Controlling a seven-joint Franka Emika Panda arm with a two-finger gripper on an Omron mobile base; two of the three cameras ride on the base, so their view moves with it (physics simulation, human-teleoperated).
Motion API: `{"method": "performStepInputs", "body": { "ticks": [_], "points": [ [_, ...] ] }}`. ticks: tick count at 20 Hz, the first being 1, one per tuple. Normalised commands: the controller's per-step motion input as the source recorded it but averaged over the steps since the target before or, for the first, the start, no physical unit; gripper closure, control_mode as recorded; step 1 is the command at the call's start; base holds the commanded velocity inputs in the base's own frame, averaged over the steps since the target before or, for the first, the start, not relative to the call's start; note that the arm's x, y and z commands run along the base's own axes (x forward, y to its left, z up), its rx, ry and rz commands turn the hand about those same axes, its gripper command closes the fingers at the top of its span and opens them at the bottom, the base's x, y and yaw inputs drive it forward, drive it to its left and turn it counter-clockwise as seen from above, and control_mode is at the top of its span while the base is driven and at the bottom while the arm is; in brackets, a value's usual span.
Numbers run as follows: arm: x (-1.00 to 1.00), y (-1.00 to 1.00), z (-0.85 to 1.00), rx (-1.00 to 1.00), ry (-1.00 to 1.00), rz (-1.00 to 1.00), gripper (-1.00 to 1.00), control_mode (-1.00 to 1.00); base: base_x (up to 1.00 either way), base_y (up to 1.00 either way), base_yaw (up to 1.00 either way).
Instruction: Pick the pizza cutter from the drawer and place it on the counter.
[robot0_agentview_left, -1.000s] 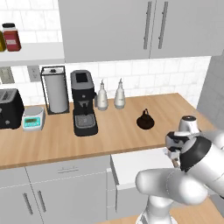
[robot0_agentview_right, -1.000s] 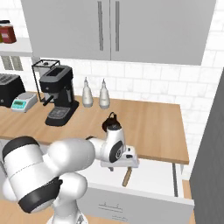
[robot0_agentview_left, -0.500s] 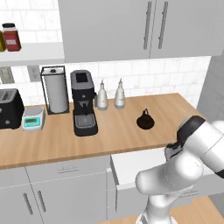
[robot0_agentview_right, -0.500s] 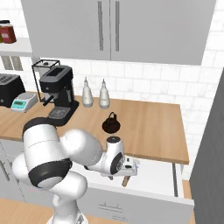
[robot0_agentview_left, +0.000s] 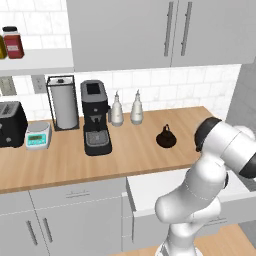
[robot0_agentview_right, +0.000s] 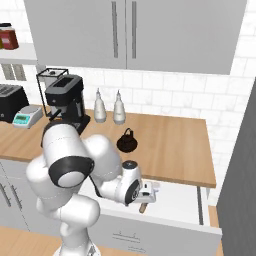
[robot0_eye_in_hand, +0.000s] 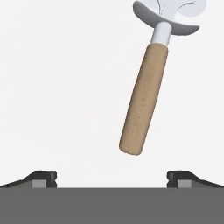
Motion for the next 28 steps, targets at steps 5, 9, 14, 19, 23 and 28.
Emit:
{"method": "performStepInputs", "body": {
  "ticks": [5,9,14,19,23,28],
  "points": [
    [0.24,-0.31,-0.06,0.04,0.00,0.00,-1.00,-1.00,0.00,0.00,0.00],
    [0.15,-0.28,-0.24,0.00,0.00,0.00,-1.00,-1.00,0.00,0.00,0.00],
    [0.22,-0.16,-0.31,0.00,0.00,0.00,-1.00,-1.00,0.00,0.00,0.00],
    [0.13,-0.15,-0.14,0.00,0.00,0.00,-1.00,-1.00,0.00,0.00,0.00],
    [0.03,-0.19,-0.15,0.00,0.00,0.00,-1.00,-1.00,0.00,0.00,0.00],
    [0.00,-0.18,-0.27,0.00,0.00,0.00,-1.00,-1.00,0.00,0.00,0.00]
  ]
}}
